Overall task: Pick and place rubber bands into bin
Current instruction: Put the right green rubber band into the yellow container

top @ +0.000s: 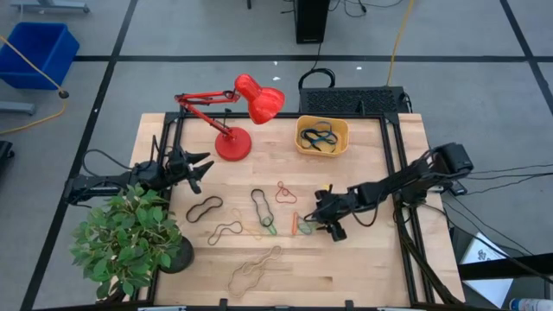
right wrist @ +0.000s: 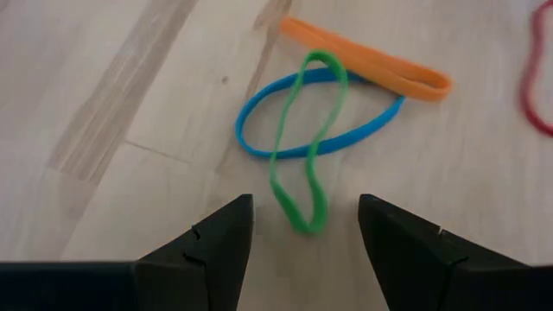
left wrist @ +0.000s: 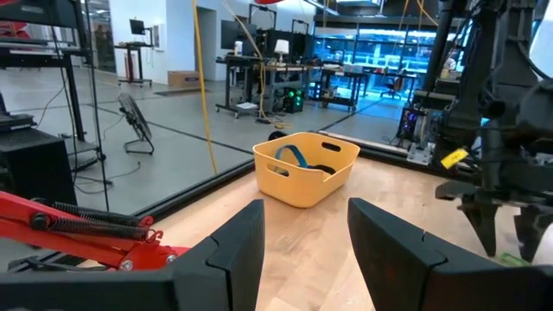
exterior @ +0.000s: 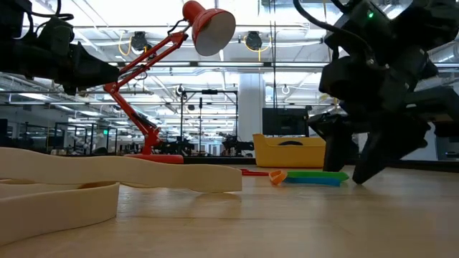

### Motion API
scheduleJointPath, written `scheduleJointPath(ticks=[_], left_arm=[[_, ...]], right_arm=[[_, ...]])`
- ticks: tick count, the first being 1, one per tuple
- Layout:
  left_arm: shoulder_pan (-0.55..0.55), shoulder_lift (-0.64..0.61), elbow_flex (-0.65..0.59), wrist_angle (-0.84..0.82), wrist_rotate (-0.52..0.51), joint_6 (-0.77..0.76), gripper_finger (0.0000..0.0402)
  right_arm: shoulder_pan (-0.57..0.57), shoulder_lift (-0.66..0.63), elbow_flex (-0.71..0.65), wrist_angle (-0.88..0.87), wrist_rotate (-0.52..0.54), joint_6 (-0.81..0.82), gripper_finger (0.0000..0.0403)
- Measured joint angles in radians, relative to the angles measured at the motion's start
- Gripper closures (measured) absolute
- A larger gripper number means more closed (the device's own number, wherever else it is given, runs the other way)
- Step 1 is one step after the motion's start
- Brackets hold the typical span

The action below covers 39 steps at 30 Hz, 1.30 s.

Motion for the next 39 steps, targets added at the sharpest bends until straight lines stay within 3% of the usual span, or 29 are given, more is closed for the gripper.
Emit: scheduleJointPath(ticks=[7, 23, 31, 39], left_arm=[[0.0, 0.0, 0.0, 0.0, -0.002, 0.0, 0.0229], [0.0, 0.0, 0.0, 0.0, -0.004, -0.001, 0.0229], [0.0, 0.0, 0.0, 0.001, -0.01, -0.001, 0.0229], [0.0, 0.0, 0.0, 0.003, -0.01, -0.002, 0.0229]], right_arm=[[0.007, 0.031, 0.003, 0.009, 0.001, 0.0, 0.0231], [0.003, 0.004, 0.0, -0.017, -0.003, 0.0, 0.0396], [-0.056, -0.152, -0.003, -0.045, 0.001, 0.006, 0.04], [-0.163, -0.412, -0.002, -0.01, 0.257, -0.058, 0.0401]])
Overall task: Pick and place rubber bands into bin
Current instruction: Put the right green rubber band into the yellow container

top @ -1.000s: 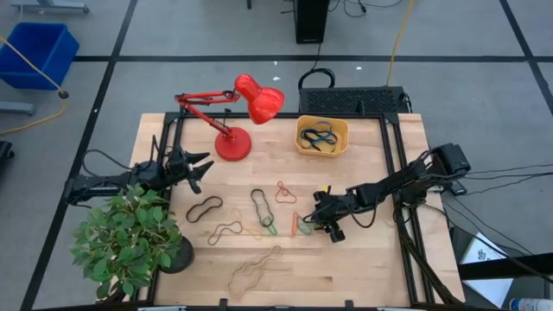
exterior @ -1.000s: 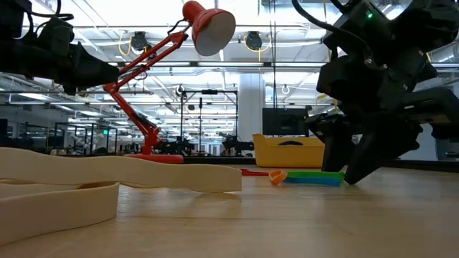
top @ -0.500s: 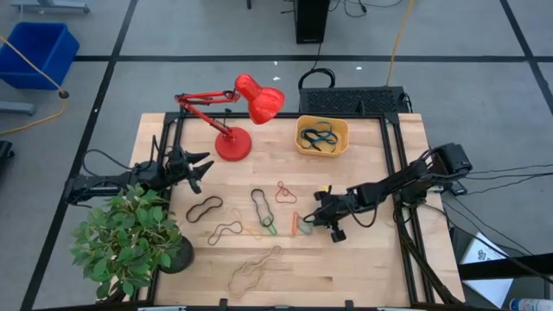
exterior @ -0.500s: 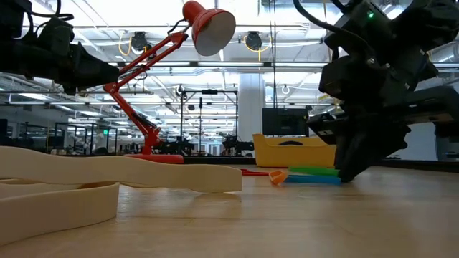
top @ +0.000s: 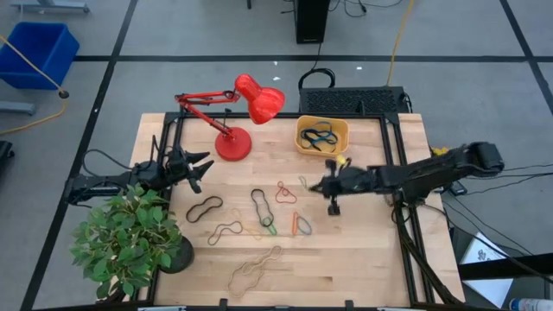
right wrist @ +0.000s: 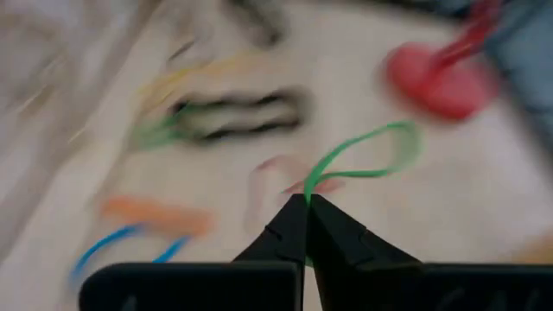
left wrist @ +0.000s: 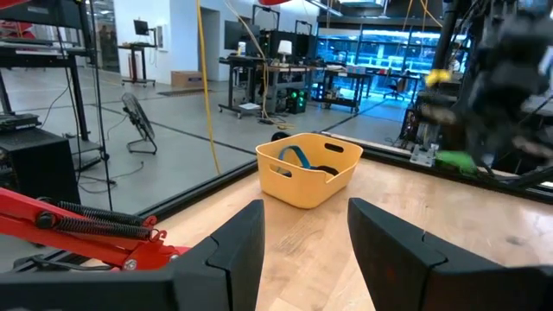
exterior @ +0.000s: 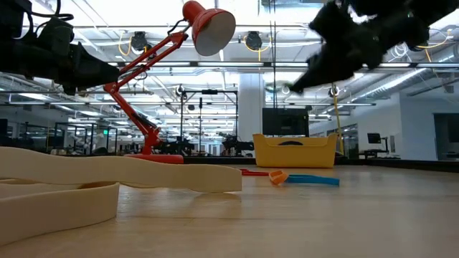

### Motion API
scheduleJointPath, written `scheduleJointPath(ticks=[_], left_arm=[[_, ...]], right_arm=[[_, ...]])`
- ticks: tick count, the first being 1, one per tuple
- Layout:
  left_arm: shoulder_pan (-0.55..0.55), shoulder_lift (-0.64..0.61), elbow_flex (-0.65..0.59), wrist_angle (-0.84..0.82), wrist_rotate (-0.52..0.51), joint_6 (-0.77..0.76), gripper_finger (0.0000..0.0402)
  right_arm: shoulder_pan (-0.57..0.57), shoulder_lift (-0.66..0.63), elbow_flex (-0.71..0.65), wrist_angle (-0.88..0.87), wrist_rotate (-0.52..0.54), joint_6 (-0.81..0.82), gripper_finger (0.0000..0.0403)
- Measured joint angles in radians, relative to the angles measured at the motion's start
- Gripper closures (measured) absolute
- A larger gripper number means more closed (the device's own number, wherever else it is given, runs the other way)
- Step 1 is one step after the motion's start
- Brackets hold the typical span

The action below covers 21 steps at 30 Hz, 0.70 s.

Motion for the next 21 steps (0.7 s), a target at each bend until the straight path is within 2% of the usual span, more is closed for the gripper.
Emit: scheduleJointPath(ticks=[7, 13, 16, 21], left_arm=[[0.0, 0.0, 0.0, 0.0, 0.0, 0.0, 0.0229], [0.0, 0.0, 0.0, 0.001, 0.0, 0.0, 0.0229], [0.0, 0.0, 0.0, 0.002, -0.001, 0.0, 0.0229], [0.0, 0.0, 0.0, 0.004, -0.001, 0.0, 0.0229]], right_arm=[[-0.119, -0.2, 0.001, 0.15, 0.206, -0.105, 0.0402], [-0.215, -0.238, 0.008, 0.455, 0.21, -0.313, 0.0402], [-0.278, -0.221, 0.042, 0.428, 0.211, -0.335, 0.0402], [-0.4, -0.156, 0.081, 0.209, 0.207, -0.274, 0.0402]])
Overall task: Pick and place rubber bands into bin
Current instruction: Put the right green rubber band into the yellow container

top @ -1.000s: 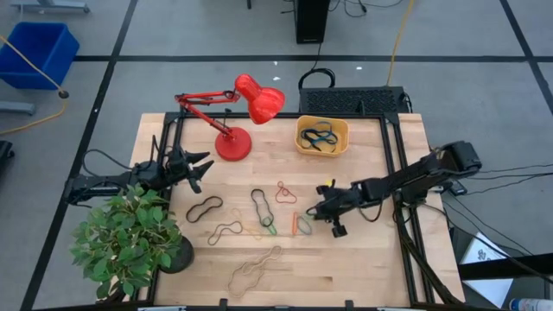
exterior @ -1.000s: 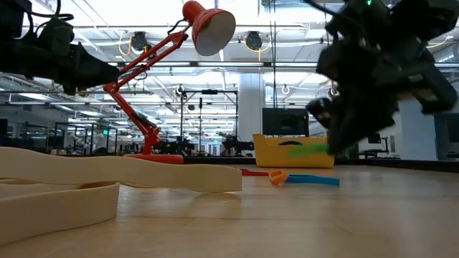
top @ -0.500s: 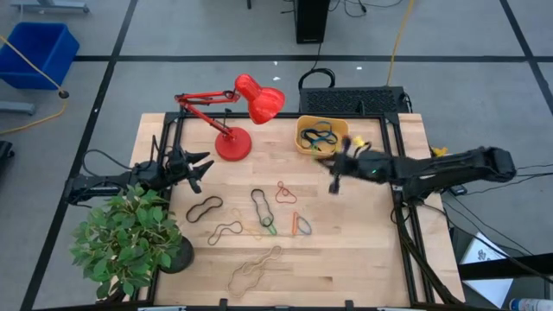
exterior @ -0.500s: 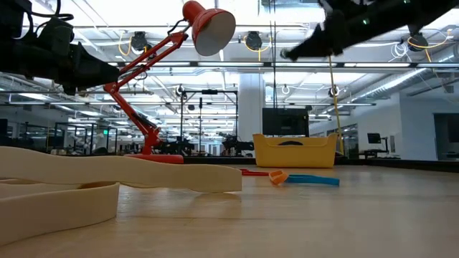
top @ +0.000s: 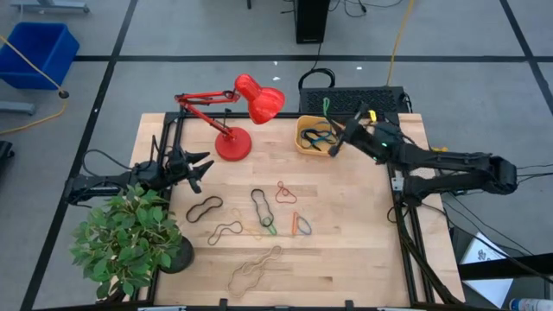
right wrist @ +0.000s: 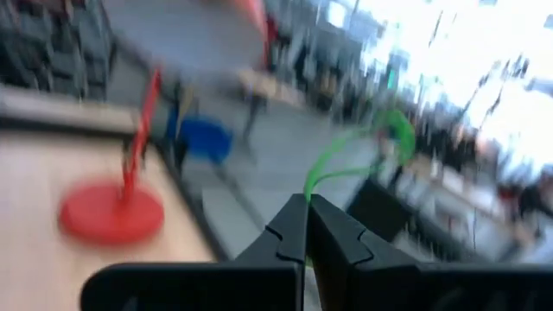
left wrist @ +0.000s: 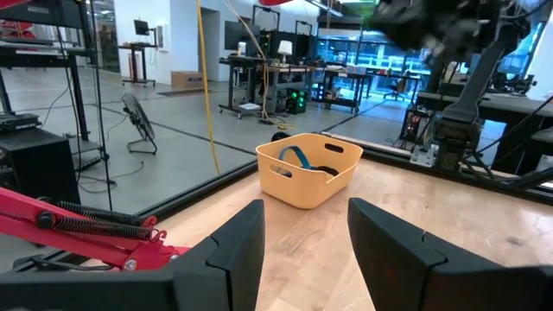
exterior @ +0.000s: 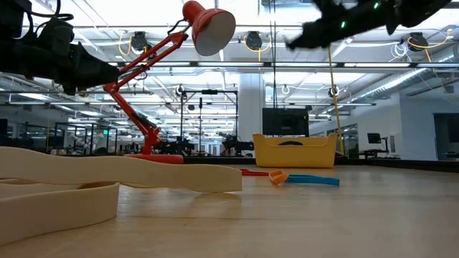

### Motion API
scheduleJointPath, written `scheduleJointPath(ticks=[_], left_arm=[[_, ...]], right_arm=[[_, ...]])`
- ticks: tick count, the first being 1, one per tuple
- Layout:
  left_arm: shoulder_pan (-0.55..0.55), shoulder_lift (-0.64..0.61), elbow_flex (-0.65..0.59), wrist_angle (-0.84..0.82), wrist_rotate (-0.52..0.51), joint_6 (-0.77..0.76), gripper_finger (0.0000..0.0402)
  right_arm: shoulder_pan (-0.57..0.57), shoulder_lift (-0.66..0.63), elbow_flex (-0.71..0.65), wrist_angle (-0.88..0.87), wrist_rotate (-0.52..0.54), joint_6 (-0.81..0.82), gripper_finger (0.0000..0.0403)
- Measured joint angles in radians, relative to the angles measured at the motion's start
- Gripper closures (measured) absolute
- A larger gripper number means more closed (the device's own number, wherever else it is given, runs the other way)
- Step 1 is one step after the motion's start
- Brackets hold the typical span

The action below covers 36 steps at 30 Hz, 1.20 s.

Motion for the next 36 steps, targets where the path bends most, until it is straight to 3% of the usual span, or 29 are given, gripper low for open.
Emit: scheduleJointPath(ticks=[7, 14, 22, 36], left_arm=[[0.0, 0.0, 0.0, 0.0, 0.0, 0.0, 0.0229], [0.0, 0.0, 0.0, 0.0, 0.0, 0.0, 0.0229], [0.0, 0.0, 0.0, 0.001, 0.0, 0.0, 0.0229], [0.0, 0.0, 0.0, 0.0, 0.0, 0.0, 0.0229]], right_arm=[[-0.137, 0.132, 0.007, -0.257, -0.003, 0.146, 0.0403], [-0.211, 0.273, 0.007, -0.283, -0.125, 0.236, 0.0403], [-0.245, 0.4, 0.007, -0.313, -0.135, 0.341, 0.0403], [-0.243, 0.397, 0.007, -0.304, -0.133, 0.338, 0.0374]])
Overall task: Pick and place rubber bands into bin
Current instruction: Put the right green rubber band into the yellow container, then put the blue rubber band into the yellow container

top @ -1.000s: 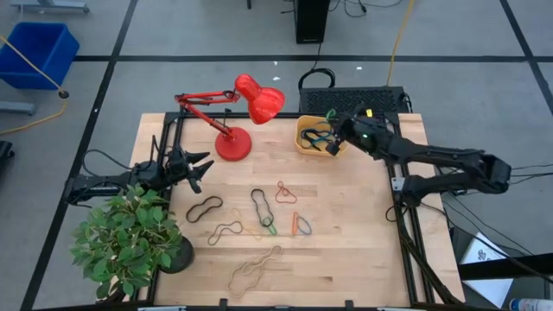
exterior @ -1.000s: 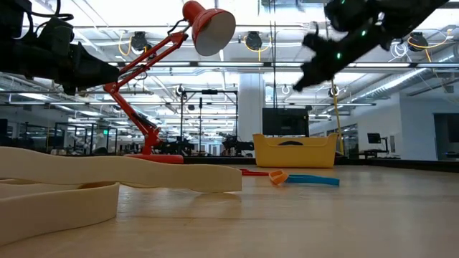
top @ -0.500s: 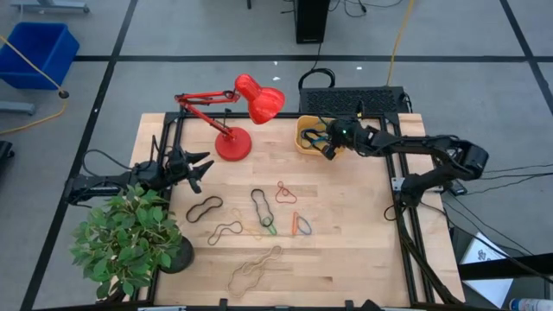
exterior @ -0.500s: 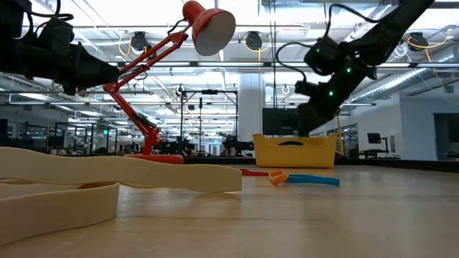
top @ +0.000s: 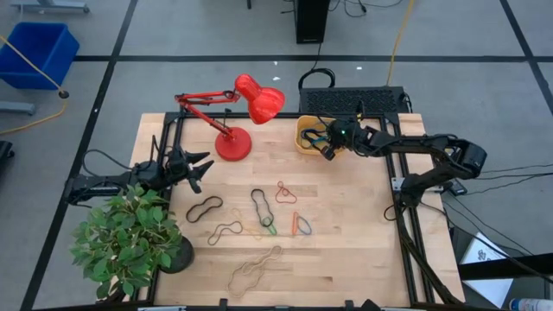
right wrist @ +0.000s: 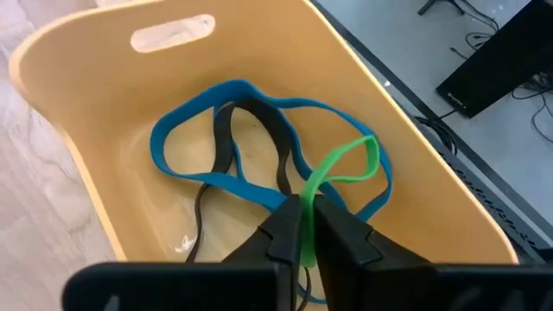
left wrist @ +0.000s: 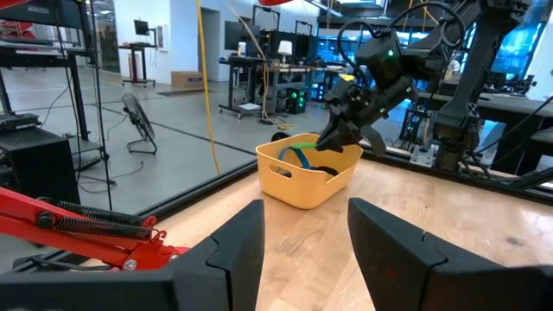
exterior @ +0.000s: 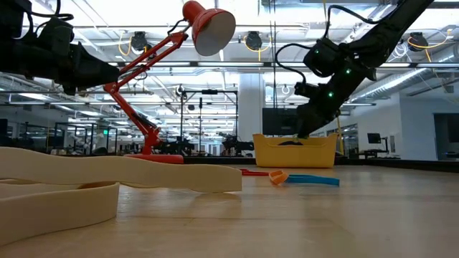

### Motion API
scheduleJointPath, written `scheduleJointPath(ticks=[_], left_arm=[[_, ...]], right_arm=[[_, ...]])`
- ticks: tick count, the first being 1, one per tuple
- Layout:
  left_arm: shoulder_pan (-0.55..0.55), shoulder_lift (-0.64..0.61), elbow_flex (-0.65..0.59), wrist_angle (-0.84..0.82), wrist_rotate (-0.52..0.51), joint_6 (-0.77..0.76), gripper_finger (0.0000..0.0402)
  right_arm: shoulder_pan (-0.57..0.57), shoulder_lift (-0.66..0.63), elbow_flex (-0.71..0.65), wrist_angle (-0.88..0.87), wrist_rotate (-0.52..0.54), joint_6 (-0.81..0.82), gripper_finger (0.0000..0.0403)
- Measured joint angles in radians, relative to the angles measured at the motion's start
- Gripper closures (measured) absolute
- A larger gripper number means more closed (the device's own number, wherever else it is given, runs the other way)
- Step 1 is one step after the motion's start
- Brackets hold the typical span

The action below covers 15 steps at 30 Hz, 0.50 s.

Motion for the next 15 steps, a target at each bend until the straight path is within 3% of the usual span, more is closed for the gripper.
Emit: scheduleJointPath(ticks=[15], left_arm=[[0.0, 0.0, 0.0, 0.0, 0.0, -0.007, 0.0229]], right_arm=[[0.001, -0.016, 0.0, -0.003, -0.008, 0.013, 0.0245]])
